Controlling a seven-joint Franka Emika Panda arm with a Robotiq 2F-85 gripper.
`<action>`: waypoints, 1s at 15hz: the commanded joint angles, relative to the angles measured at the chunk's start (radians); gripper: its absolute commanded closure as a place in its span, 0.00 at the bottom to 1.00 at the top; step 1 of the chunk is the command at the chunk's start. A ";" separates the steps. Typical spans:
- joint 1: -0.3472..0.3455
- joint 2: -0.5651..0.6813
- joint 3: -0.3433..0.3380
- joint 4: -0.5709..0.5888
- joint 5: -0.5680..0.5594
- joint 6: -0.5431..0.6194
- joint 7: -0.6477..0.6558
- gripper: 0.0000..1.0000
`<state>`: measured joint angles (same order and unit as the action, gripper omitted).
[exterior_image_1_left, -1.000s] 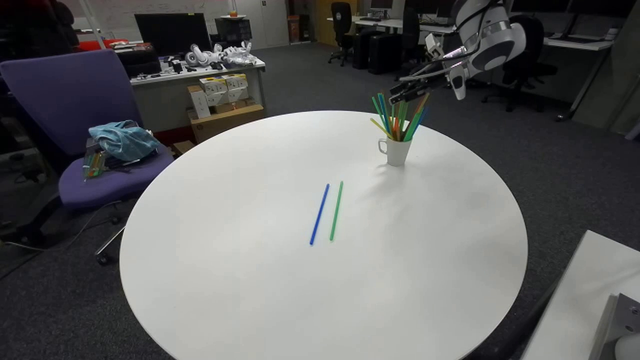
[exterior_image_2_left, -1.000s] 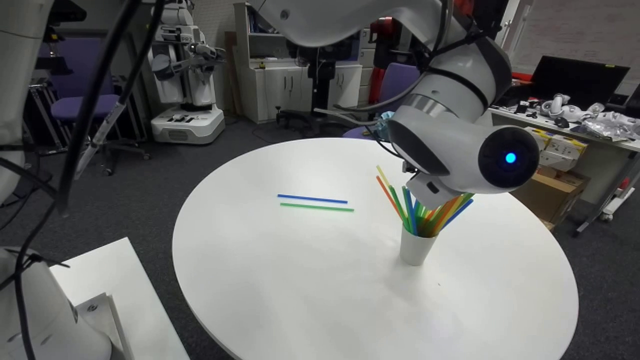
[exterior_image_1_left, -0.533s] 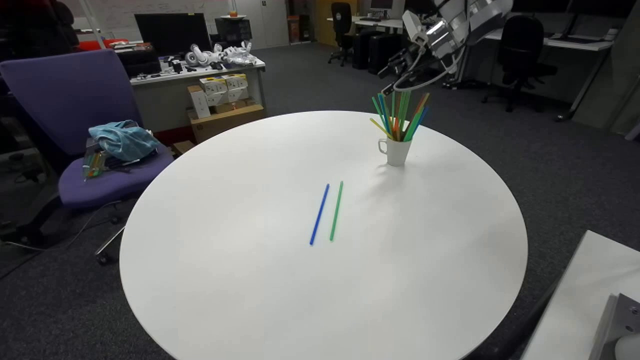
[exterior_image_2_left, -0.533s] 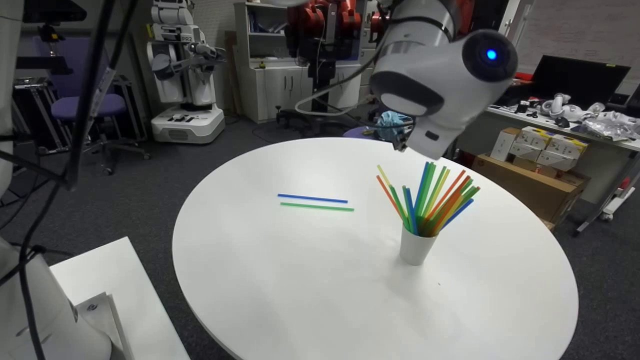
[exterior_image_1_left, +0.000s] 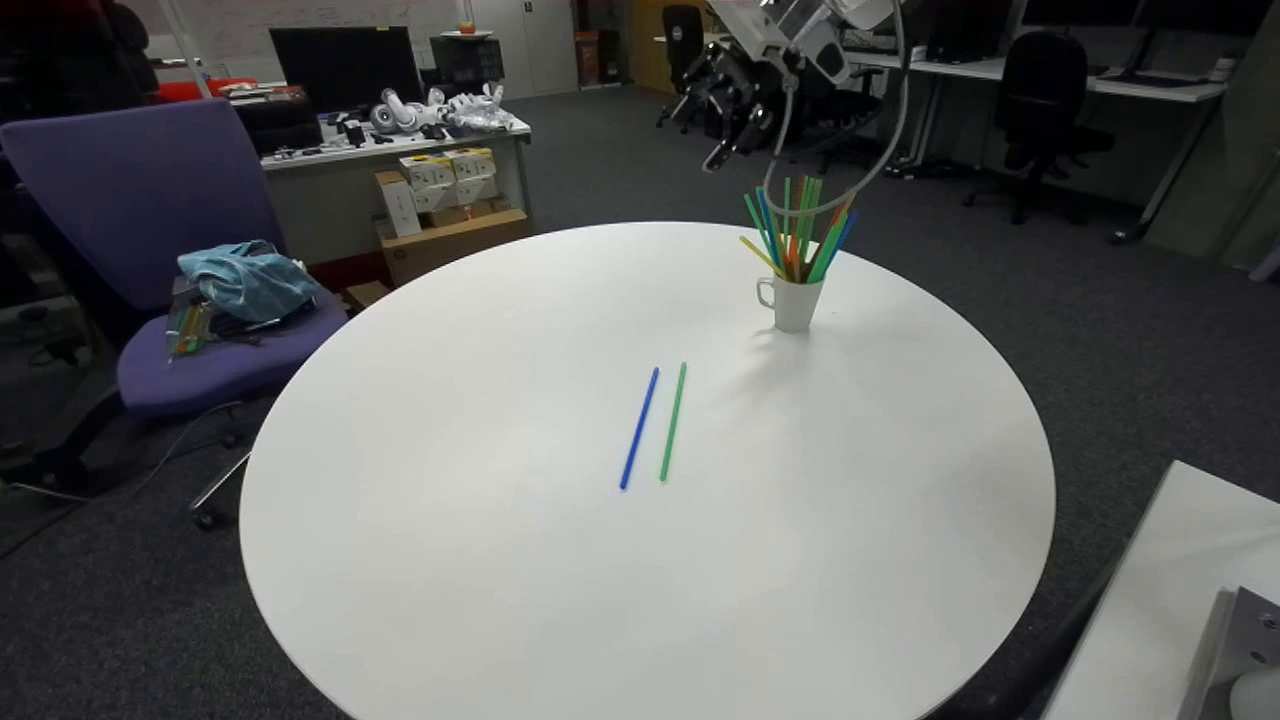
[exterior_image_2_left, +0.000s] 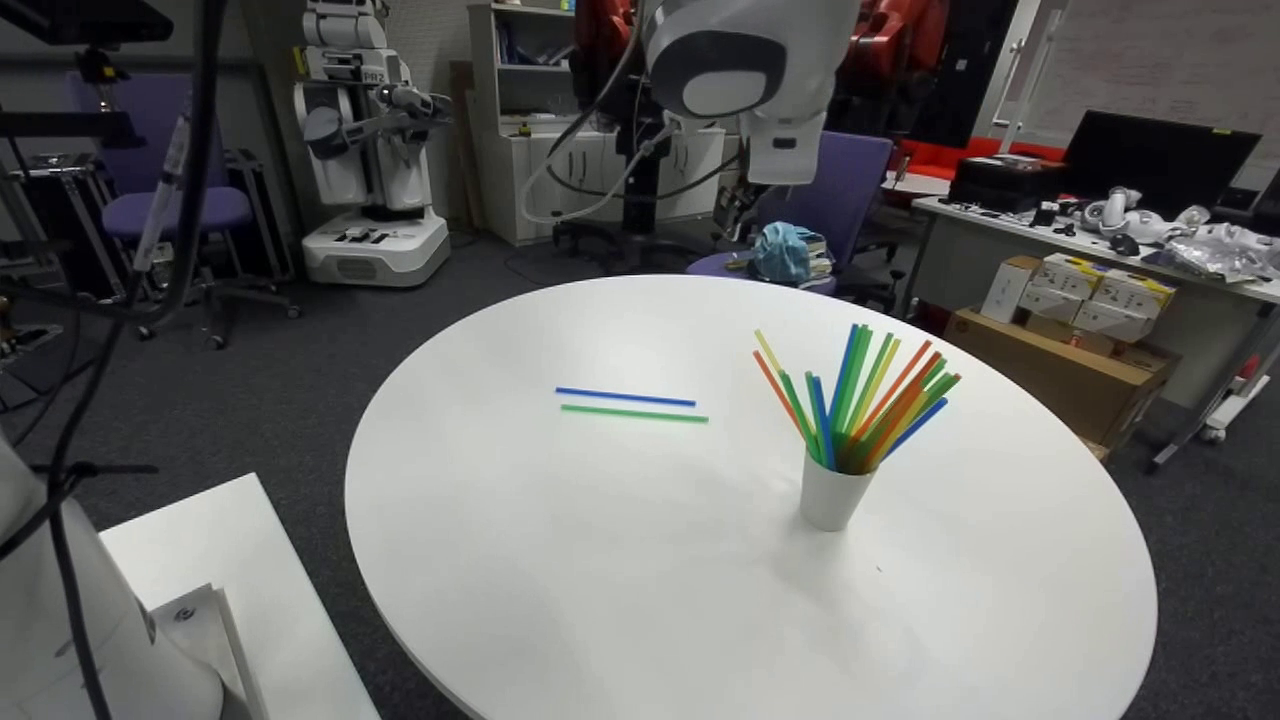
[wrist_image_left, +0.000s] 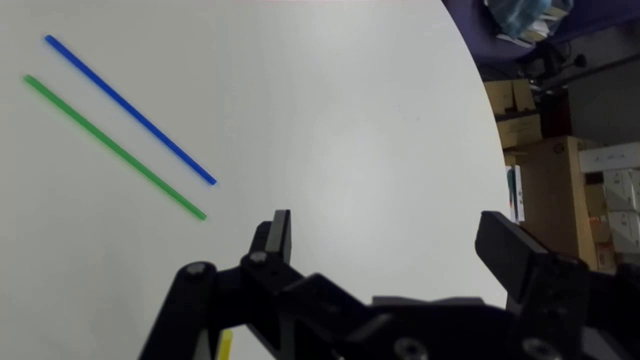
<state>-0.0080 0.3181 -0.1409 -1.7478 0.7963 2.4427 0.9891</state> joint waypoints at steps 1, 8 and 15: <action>0.024 -0.023 0.060 -0.069 -0.098 0.020 -0.082 0.00; 0.068 0.056 0.110 -0.149 -0.353 0.013 -0.184 0.00; 0.081 0.165 0.110 -0.184 -0.501 0.079 -0.246 0.00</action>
<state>0.0729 0.4689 -0.0330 -1.9051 0.3168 2.4710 0.7854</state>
